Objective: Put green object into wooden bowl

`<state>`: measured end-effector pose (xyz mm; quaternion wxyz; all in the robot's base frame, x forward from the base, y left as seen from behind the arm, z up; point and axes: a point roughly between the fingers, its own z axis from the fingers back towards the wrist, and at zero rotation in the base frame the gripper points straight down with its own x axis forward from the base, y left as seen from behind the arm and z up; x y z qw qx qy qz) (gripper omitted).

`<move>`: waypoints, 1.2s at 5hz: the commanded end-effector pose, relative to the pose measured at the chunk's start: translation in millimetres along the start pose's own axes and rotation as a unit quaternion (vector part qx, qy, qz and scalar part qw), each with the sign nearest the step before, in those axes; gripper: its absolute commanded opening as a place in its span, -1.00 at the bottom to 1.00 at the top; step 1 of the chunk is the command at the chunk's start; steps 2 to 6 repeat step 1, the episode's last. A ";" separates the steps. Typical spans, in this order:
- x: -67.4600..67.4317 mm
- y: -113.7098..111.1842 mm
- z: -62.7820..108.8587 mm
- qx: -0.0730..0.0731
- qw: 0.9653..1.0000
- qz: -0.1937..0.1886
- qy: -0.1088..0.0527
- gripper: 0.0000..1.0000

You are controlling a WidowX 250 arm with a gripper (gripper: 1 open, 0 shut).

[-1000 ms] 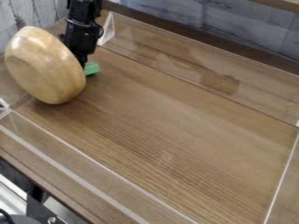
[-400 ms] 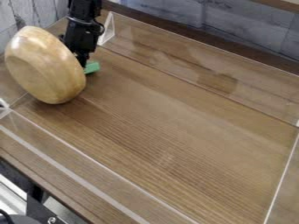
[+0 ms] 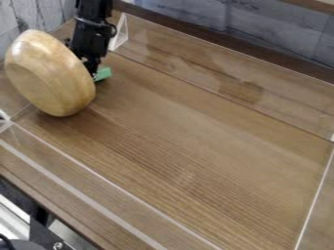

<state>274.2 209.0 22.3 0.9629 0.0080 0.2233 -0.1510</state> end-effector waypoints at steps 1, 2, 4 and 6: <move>-0.6 9.4 9.4 0.007 1.000 0.020 -0.016 -1.00; -0.6 9.4 9.4 0.007 1.000 0.020 -0.016 -1.00; -0.6 9.4 9.4 0.007 1.000 0.020 -0.016 -1.00; -0.6 9.4 9.4 0.007 1.000 0.020 -0.016 -1.00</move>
